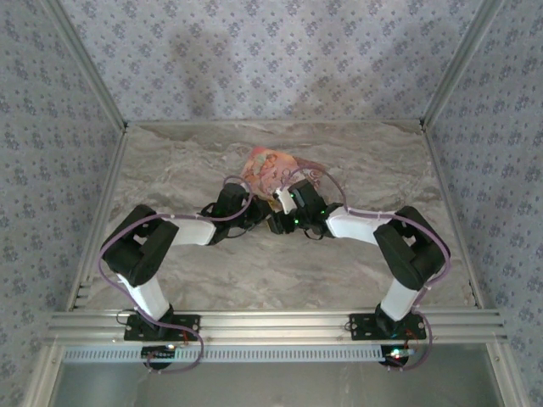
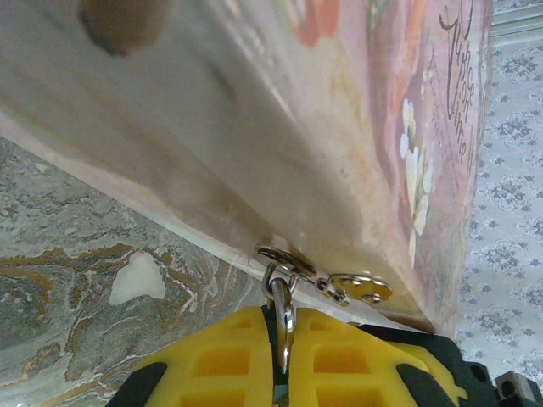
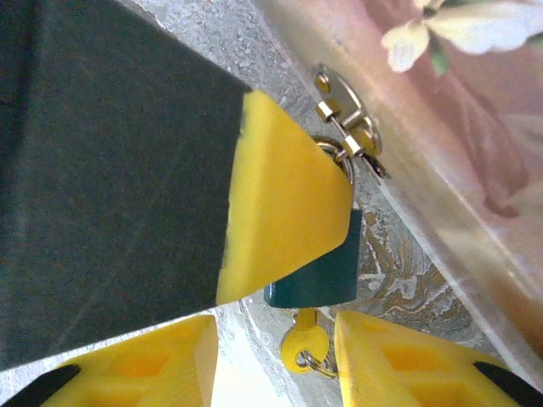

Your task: Unlock the padlock with the key

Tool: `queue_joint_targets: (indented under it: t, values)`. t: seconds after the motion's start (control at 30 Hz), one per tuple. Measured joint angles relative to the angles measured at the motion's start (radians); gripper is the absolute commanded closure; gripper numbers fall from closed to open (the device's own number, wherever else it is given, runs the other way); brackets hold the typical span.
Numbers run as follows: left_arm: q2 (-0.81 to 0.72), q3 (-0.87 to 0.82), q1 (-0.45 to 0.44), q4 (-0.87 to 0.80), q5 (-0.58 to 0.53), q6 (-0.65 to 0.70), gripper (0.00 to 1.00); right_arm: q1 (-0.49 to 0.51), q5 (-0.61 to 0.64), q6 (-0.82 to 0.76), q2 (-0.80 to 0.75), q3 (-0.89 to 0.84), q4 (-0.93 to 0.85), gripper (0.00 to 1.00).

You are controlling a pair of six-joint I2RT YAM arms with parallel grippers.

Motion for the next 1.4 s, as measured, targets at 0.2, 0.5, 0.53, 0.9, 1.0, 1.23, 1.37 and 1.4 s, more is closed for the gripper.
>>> queue_joint_targets:
  t: [0.2,0.5,0.53,0.9,1.0,1.23,1.37,1.4]
  values:
    - [-0.007,0.0,0.001,-0.014,0.004,0.0,1.0,-0.002,0.006,-0.012,0.004,0.0,-0.003,0.96]
    - [-0.019,0.0,0.006,-0.035,0.0,0.0,1.0,-0.015,-0.025,-0.005,0.004,0.0,0.003,0.65]
    - [-0.021,0.0,0.006,-0.039,0.0,0.0,1.0,-0.015,-0.03,-0.005,0.004,0.0,0.003,0.63]
    - [-0.028,-0.002,0.008,-0.05,-0.009,0.001,1.0,-0.007,-0.034,0.001,0.013,0.0,0.005,1.0]
    - [-0.034,-0.006,0.012,-0.056,-0.013,0.001,0.96,-0.008,-0.044,0.0,0.019,0.001,0.013,1.0]
    - [-0.116,-0.058,0.019,-0.116,-0.052,0.006,0.56,0.034,0.012,-0.058,0.028,0.027,-0.005,1.0]
    - [-0.2,-0.098,0.038,-0.16,-0.095,0.017,0.55,0.051,0.049,-0.094,0.032,0.031,-0.008,1.0]
    - [-0.221,-0.105,0.044,-0.171,-0.105,0.02,0.56,0.052,0.051,-0.103,0.032,0.032,-0.009,1.0]
